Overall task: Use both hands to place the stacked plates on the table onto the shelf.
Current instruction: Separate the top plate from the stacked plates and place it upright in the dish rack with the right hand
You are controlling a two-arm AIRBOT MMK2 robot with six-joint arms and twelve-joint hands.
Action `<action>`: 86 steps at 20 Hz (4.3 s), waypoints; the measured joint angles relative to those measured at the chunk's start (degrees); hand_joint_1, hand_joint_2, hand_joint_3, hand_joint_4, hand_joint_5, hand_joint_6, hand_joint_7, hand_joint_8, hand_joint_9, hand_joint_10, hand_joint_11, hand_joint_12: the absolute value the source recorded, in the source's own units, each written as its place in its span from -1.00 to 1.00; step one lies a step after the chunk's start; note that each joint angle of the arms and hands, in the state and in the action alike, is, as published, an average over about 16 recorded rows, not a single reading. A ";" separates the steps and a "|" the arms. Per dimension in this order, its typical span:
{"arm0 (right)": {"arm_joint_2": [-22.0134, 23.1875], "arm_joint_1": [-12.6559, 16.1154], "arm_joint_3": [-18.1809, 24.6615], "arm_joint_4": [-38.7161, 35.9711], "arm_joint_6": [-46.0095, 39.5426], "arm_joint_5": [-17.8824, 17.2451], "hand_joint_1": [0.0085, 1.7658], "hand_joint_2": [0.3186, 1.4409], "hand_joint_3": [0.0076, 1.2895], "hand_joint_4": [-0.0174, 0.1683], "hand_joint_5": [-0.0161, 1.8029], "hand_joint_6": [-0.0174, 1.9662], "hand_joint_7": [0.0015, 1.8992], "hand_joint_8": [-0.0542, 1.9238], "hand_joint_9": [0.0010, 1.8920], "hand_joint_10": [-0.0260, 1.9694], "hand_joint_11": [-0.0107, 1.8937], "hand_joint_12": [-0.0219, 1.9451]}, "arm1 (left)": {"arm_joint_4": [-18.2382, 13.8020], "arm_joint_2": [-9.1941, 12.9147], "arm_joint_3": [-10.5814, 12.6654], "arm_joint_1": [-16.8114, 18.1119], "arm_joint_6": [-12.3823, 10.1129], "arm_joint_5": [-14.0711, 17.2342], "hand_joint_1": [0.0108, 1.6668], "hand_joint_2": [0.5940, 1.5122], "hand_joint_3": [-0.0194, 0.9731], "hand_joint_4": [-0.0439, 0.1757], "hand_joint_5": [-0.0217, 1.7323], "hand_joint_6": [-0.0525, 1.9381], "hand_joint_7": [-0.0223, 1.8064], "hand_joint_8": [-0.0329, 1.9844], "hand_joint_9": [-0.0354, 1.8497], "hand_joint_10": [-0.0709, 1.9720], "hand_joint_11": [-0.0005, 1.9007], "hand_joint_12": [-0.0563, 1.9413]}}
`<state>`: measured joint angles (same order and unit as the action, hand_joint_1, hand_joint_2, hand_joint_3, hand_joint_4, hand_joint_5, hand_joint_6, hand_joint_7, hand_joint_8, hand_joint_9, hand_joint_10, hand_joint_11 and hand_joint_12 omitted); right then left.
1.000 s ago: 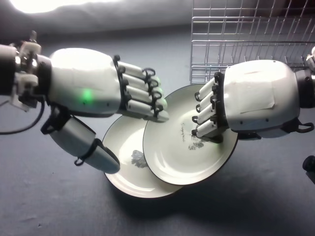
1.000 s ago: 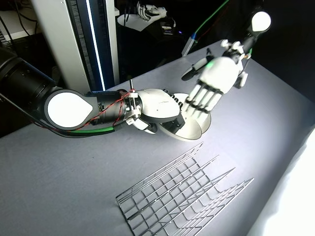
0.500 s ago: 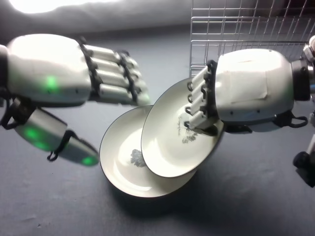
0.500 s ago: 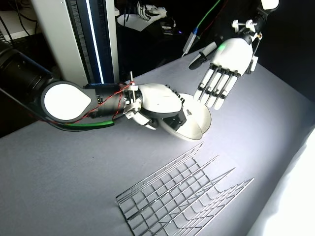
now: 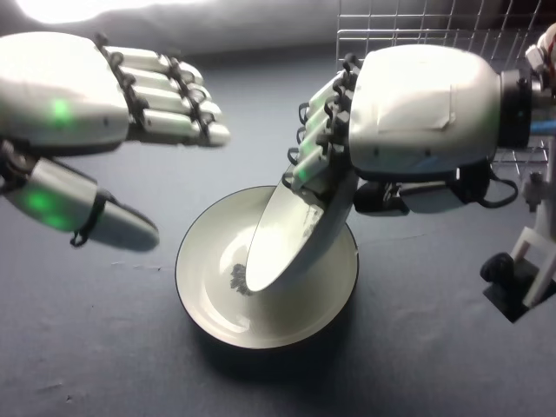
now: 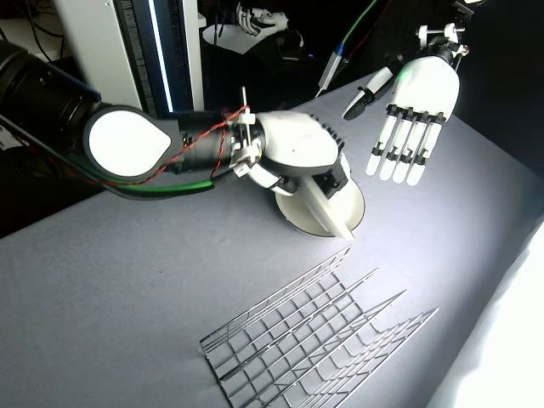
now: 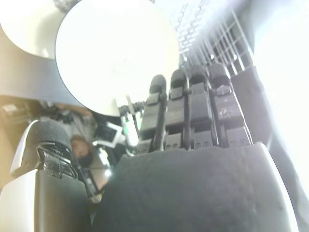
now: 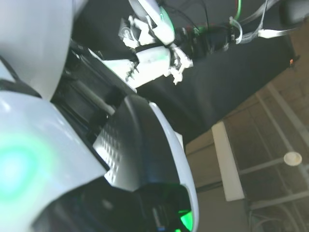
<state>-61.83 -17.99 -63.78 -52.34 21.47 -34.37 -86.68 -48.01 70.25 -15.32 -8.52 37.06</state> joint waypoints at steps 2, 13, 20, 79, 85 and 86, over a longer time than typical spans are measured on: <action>0.30 0.93 0.86 2.45 -0.34 1.08 0.52 0.32 -0.99 -0.81 -0.09 0.23 -0.07 0.18 -0.09 0.30 -0.19 0.36 | 0.75 -0.17 0.79 0.04 0.15 -0.29 -0.99 0.10 -0.96 -0.60 -0.79 -0.93 -0.80 -0.96 -0.82 -0.92 -0.96 -0.74; 1.46 6.28 4.63 19.94 -1.83 8.13 0.52 0.33 -0.99 -0.88 -0.10 0.21 -0.06 0.17 -0.09 0.28 -0.17 0.38 | 2.96 -1.66 4.63 0.37 1.04 -1.89 -0.99 0.08 -0.96 -0.59 -0.79 -0.93 -0.80 -0.97 -0.82 -0.92 -0.97 -0.71; 1.94 10.35 6.09 34.01 -2.25 14.32 0.52 0.34 -0.99 -0.90 -0.11 0.20 -0.06 0.17 -0.08 0.27 -0.15 0.40 | 2.96 -1.83 5.25 0.78 1.39 -1.54 -0.99 0.08 -0.96 -0.59 -0.80 -0.93 -0.80 -0.97 -0.83 -0.92 -0.97 -0.72; 6.42 18.15 -2.95 53.46 -3.22 28.90 0.55 0.39 -0.99 -0.90 -0.14 0.19 -0.06 0.15 -0.07 0.26 -0.13 0.38 | -9.77 -1.38 3.53 0.55 10.90 -4.89 -0.99 0.04 -0.98 -0.60 -0.82 -0.93 -0.82 -0.96 -0.85 -0.92 -0.97 -0.80; 8.12 15.91 -4.43 53.03 -3.12 28.05 0.54 0.39 -1.00 -0.90 -0.14 0.21 -0.07 0.16 -0.07 0.27 -0.14 0.39 | -10.22 -0.56 3.54 0.10 8.62 -0.68 -0.99 0.05 -0.97 -0.60 -0.81 -0.93 -0.82 -0.96 -0.84 -0.92 -0.96 -0.80; 8.32 15.38 -4.79 52.93 -3.09 27.87 0.54 0.39 -1.00 -0.90 -0.15 0.22 -0.07 0.17 -0.07 0.27 -0.14 0.39 | -10.29 -0.37 3.58 0.01 8.03 0.34 -0.99 0.05 -0.97 -0.60 -0.81 -0.93 -0.82 -0.96 -0.84 -0.92 -0.96 -0.79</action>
<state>-53.51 -2.61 -68.57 0.59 18.38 -6.50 -96.97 -48.39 73.83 -15.31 -0.49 37.40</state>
